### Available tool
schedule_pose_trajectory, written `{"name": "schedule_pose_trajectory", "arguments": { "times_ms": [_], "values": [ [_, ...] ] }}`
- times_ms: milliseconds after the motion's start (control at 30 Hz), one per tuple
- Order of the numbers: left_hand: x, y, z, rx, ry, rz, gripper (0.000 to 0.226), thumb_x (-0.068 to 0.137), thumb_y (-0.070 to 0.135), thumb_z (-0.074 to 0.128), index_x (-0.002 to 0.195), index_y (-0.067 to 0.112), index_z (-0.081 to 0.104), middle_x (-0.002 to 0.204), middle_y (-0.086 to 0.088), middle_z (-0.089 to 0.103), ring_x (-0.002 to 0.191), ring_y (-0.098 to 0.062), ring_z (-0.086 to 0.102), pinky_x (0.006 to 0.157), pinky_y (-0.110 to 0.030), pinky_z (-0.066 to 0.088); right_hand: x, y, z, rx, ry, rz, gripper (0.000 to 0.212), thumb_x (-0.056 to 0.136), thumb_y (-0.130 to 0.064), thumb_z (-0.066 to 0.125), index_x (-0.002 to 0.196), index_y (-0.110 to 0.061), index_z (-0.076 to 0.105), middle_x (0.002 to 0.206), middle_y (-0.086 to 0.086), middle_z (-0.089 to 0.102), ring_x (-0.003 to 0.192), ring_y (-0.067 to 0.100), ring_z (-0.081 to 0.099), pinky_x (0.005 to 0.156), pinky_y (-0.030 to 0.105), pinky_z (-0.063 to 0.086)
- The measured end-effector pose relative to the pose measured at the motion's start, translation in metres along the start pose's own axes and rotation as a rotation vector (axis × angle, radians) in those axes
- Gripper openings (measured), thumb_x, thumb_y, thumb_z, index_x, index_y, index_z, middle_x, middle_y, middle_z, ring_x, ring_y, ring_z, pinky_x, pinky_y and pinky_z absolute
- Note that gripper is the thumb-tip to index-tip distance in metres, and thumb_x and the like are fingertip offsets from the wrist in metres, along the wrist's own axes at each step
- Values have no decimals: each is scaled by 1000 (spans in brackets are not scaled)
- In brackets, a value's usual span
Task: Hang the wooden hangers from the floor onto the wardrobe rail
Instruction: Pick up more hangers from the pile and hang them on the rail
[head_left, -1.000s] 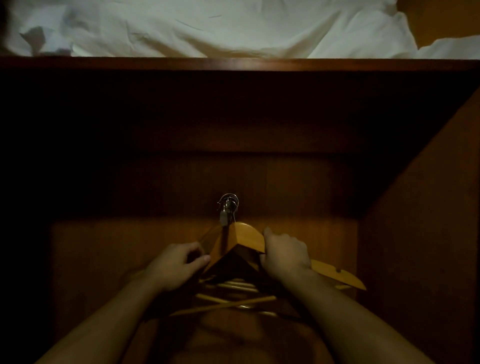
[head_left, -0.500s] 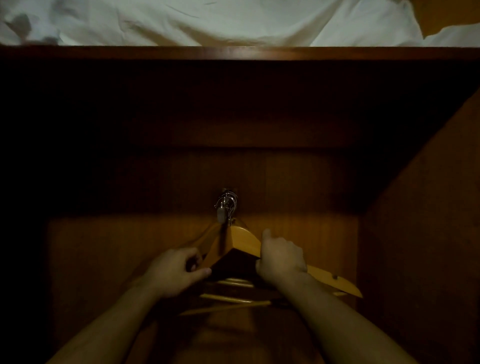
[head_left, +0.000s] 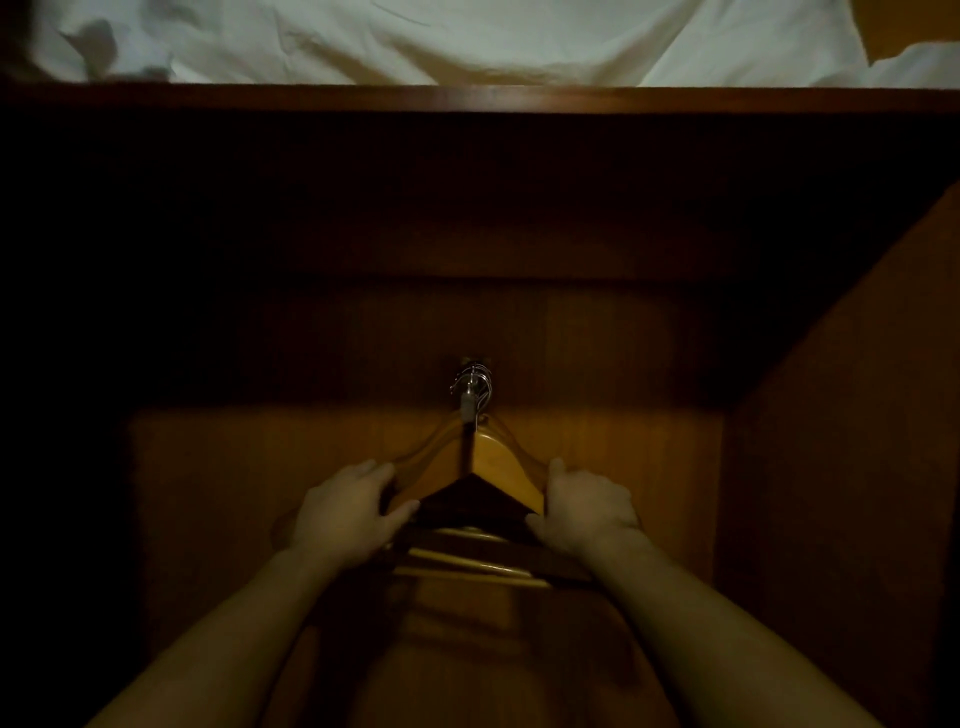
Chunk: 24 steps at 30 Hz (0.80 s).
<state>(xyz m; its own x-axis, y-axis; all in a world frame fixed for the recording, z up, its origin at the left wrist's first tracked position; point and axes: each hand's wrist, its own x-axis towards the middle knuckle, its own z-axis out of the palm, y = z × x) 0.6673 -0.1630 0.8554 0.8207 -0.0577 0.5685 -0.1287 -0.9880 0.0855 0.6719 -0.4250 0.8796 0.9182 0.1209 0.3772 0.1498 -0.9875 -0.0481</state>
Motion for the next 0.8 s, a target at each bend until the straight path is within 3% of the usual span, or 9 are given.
{"name": "schedule_pose_trajectory", "arguments": {
  "times_ms": [133,300,400,600,800],
  "values": [
    [-13,0,-10,-7,35,-52,32,94,58,48,106,30,56,97,12,53,89,-7,53,70,-28,47,-8,-1,-10,1,33,-38,56,89,-59,62,125,-21,43,113,2,60,102,23,60,78,37,50],
    [-42,7,-29,44,-2,-110,36,93,57,49,113,27,56,103,10,56,94,-11,55,68,-29,42,-31,-3,-22,1,121,-117,50,92,-54,60,122,-19,42,119,5,58,110,26,56,82,39,48],
    [-66,17,-49,84,-20,-146,40,93,59,49,116,27,54,110,7,58,102,-15,58,73,-31,45,-45,-8,-29,33,115,-167,47,93,-51,59,124,-19,43,119,5,58,108,25,57,83,38,52],
    [-120,46,-93,132,3,-236,42,92,64,46,113,28,54,106,7,58,100,-16,59,78,-34,51,-87,-22,-38,70,87,-289,51,94,-53,57,129,-19,44,122,6,59,112,27,58,87,44,54],
    [-188,69,-125,204,-95,-354,56,93,66,44,132,26,51,119,1,60,105,-18,59,88,-37,54,-138,-38,-48,127,47,-396,58,92,-56,58,135,-20,42,126,7,57,114,29,58,91,47,53]
  ]
}}
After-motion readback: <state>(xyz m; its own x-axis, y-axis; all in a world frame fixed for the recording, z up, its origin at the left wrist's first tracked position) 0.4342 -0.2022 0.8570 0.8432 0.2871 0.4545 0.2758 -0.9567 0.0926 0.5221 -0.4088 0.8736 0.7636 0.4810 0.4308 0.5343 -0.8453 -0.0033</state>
